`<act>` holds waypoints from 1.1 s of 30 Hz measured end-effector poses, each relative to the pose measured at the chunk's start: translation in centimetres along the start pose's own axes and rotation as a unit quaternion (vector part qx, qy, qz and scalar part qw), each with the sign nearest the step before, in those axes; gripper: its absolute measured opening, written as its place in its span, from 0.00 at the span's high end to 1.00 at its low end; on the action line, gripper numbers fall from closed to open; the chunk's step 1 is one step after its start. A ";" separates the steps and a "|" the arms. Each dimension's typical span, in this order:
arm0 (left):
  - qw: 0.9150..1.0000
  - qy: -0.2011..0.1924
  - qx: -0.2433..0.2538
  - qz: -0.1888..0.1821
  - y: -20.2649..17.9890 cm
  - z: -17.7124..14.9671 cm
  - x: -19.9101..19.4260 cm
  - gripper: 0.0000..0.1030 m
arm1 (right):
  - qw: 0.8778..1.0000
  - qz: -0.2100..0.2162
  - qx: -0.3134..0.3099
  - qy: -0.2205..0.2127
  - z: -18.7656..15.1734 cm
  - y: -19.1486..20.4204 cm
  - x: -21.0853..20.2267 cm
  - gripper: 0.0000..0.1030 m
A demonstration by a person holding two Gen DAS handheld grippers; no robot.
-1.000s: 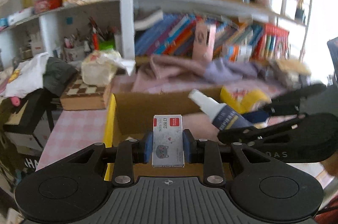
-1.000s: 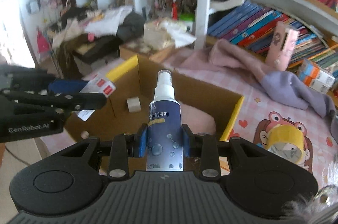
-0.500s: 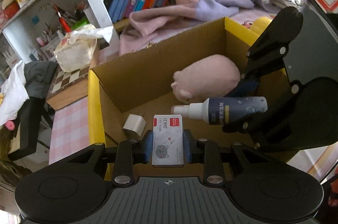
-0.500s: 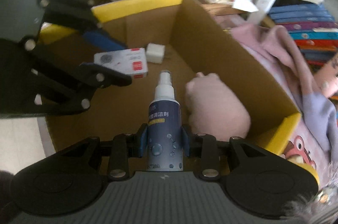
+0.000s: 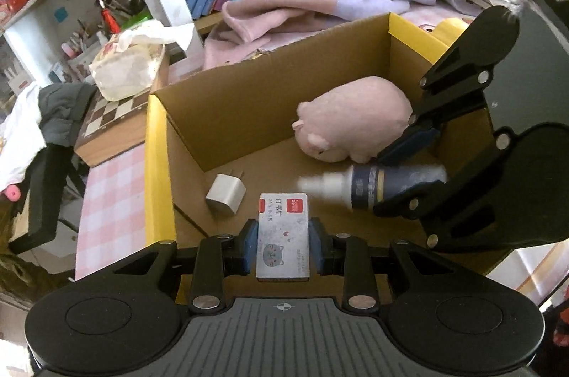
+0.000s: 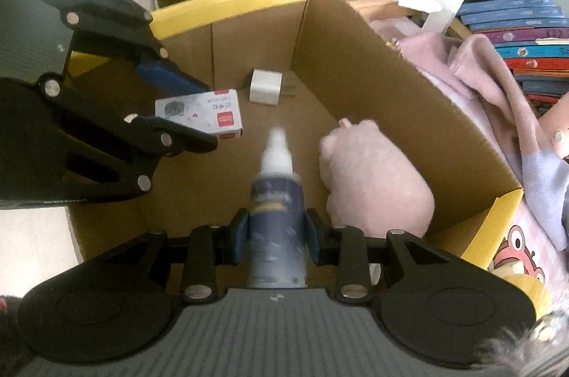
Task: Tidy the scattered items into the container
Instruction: 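Open both grippers to release the medicine box and spray bottle into the box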
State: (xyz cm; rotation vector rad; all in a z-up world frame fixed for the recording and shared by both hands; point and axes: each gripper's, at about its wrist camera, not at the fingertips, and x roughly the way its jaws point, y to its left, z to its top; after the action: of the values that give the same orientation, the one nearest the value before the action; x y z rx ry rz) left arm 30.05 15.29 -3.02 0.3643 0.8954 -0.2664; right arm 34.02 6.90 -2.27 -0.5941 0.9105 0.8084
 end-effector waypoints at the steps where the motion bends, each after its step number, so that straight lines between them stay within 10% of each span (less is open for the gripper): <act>1: 1.000 -0.002 0.000 0.001 0.0 0.0 -0.2 0.67 | 1.000 -0.002 -0.002 -0.006 0.1 0.0 -0.2 0.67; 17: 0.988 -0.134 -0.057 0.046 -0.6 0.2 -9.4 0.47 | 0.986 -0.061 0.077 -0.137 -1.1 -1.5 -9.6 0.61; 33: 0.969 -0.216 -0.099 0.071 -4.7 -5.6 -18.5 0.24 | 0.937 -0.176 0.187 -0.239 -10.9 3.8 -20.2 0.61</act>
State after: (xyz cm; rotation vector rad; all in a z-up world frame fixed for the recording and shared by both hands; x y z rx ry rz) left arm 13.27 14.73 7.67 0.1728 0.4573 -0.1151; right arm 18.69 -6.10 9.31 -0.1966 0.4687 0.4079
